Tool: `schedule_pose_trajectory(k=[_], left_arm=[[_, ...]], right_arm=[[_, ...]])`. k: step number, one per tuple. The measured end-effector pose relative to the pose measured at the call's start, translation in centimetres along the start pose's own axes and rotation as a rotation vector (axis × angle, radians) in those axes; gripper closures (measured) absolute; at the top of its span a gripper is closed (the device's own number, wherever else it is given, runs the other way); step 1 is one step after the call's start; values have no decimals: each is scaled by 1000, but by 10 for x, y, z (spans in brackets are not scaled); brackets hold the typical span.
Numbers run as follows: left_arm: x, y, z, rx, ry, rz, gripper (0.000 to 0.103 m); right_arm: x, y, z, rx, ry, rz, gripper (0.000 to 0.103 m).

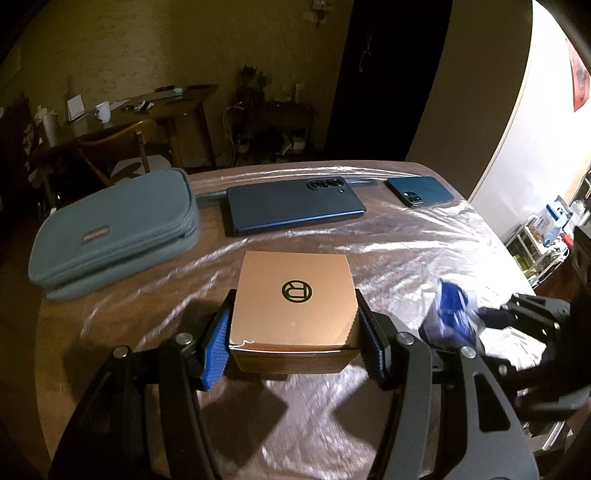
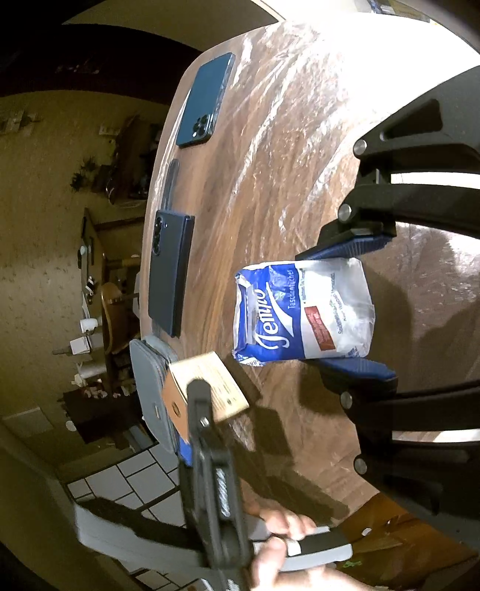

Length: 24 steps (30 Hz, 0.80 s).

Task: Collect trash
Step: 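Carry the cardboard box and Tempo tissue pack over the white bin with both tools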

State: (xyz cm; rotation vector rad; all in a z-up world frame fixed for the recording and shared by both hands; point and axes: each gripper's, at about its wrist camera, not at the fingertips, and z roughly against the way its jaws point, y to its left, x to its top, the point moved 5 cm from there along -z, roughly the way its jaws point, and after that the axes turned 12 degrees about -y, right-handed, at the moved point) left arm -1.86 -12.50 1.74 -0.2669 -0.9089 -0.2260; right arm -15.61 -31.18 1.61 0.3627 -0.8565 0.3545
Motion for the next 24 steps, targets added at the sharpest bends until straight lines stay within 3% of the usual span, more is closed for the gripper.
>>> schedule_pose_trajectory(k=[11, 24], left_arm=[[-19, -11, 54, -23, -39, -3, 44], [-55, -33, 110, -55, -23, -54, 44]], right_arm=[[-4, 10, 25, 32, -13, 2, 58], [-25, 34, 72, 98, -10, 38, 58]])
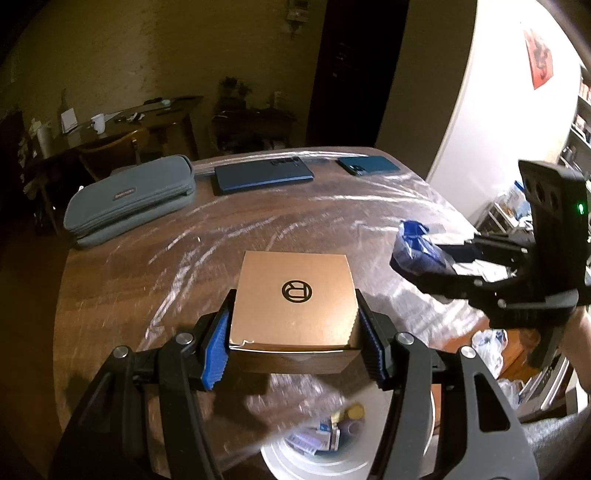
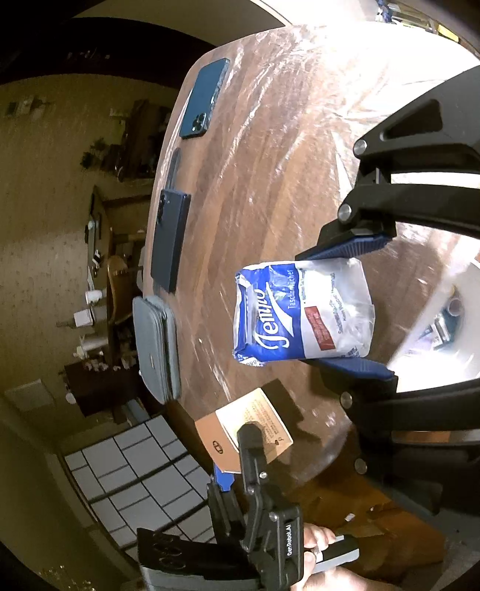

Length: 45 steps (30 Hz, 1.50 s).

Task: Collect trash
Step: 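Carry the cardboard box and Tempo tissue pack over the white bin with both tools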

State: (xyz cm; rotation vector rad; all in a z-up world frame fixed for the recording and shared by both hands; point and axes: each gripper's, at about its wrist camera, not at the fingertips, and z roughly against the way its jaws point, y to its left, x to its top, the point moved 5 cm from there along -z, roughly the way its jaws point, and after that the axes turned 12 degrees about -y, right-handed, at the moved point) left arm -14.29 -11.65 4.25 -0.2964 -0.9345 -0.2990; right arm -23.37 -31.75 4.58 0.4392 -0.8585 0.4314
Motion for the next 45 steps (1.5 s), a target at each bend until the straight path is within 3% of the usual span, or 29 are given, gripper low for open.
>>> schedule_pose_trajectory(k=[23, 34, 45], left_arm=[[-69, -47, 42, -87, 115, -20, 44], [-107, -63, 30, -125, 213, -24, 44], [-143, -61, -3, -91, 312, -24, 44]], right_arm=[[-68, 34, 48, 93, 138, -9, 58], [-106, 41, 43, 104, 236, -2, 58], [-137, 37, 10, 55, 314, 23, 58]])
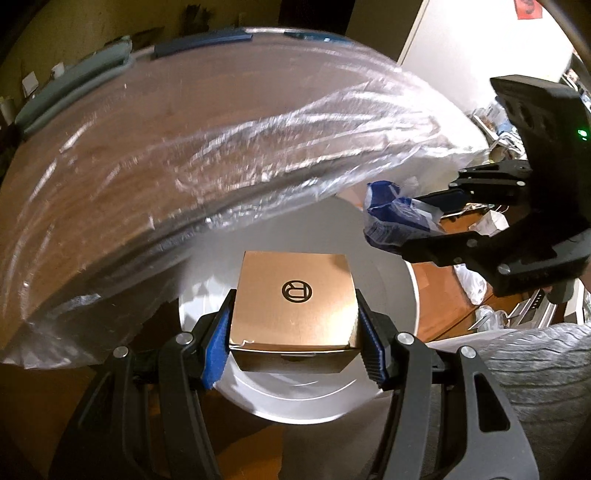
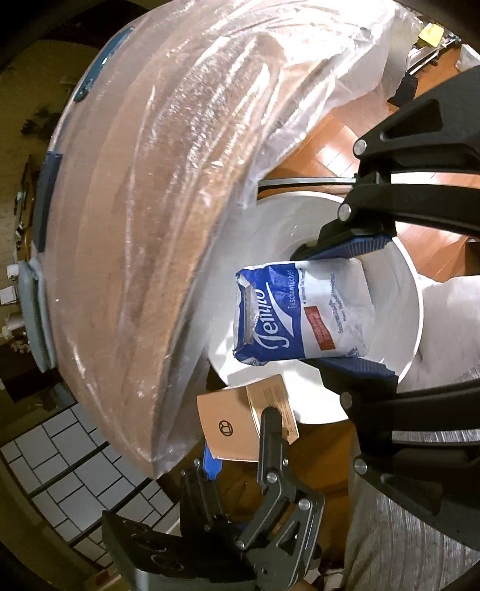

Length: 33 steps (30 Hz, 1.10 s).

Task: Collect trash
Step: 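Carry the cardboard box and Tempo tissue pack over the white bin with both tools, then open both tools to drop the box and tissue pack into the bin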

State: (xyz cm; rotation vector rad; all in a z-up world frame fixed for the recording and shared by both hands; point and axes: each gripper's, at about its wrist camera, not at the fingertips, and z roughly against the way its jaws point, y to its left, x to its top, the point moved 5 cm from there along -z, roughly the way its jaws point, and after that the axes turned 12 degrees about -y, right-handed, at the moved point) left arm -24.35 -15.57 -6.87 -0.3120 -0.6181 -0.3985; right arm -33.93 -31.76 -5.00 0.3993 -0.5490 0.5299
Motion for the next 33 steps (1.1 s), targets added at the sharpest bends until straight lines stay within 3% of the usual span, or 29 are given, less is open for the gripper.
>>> schedule_pose_trajectory(k=[24, 27, 29, 33], left_arm=[[-23, 17, -55, 84, 97, 14, 43], [-31, 15, -65, 85, 132, 31, 41], [-31, 19, -70, 85, 148, 40, 31], [-31, 18, -64, 79, 142, 44, 27]], right_arm=[[-20, -2, -59, -76, 46, -59, 57], [-21, -2, -64, -85, 62, -78, 47], [-22, -4, -65, -83, 61, -97, 34], [-22, -5, -58, -84, 52, -131, 33]])
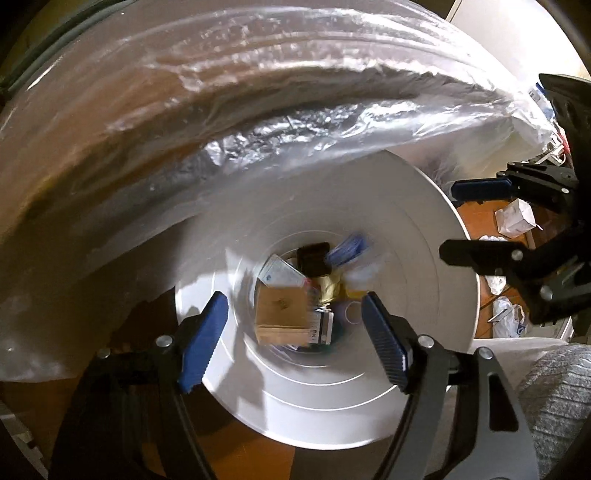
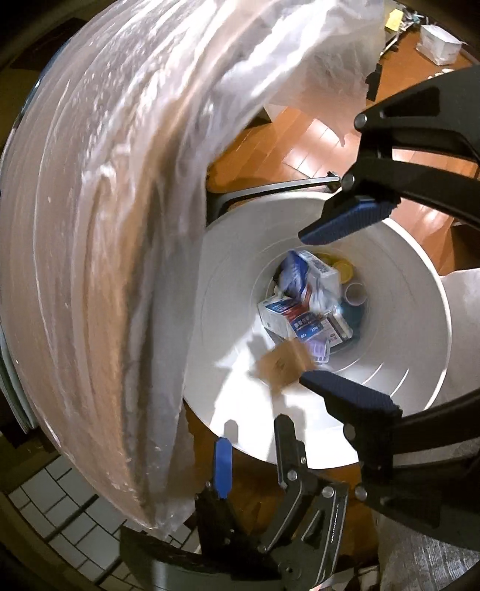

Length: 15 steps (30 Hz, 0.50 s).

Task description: Collect trash

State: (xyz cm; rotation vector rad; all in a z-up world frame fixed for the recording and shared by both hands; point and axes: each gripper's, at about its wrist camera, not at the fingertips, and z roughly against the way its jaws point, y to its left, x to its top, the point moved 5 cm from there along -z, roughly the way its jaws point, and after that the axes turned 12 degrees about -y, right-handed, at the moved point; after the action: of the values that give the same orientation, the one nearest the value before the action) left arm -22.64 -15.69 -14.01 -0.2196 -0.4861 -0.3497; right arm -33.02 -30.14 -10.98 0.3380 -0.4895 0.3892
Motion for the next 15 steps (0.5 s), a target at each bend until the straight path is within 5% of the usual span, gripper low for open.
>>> schedule_pose_trajectory(k=[5, 7, 8, 11, 15], left_arm=[[18, -9, 48, -58, -82, -6, 27], [37, -7, 81, -89, -166, -19, 27], [51, -3, 101, -96, -229, -25, 17], [94, 25, 141, -6, -420, -19, 2], [140, 86, 131, 116, -486, 89, 2]], right_arm=[[16, 5, 36, 27, -53, 3, 32], [34, 11, 69, 51, -145, 16, 21], [42, 11, 79, 54, -180, 15, 14], [78, -10, 107, -4, -308, -2, 4], [132, -82, 102, -187, -401, -94, 4]])
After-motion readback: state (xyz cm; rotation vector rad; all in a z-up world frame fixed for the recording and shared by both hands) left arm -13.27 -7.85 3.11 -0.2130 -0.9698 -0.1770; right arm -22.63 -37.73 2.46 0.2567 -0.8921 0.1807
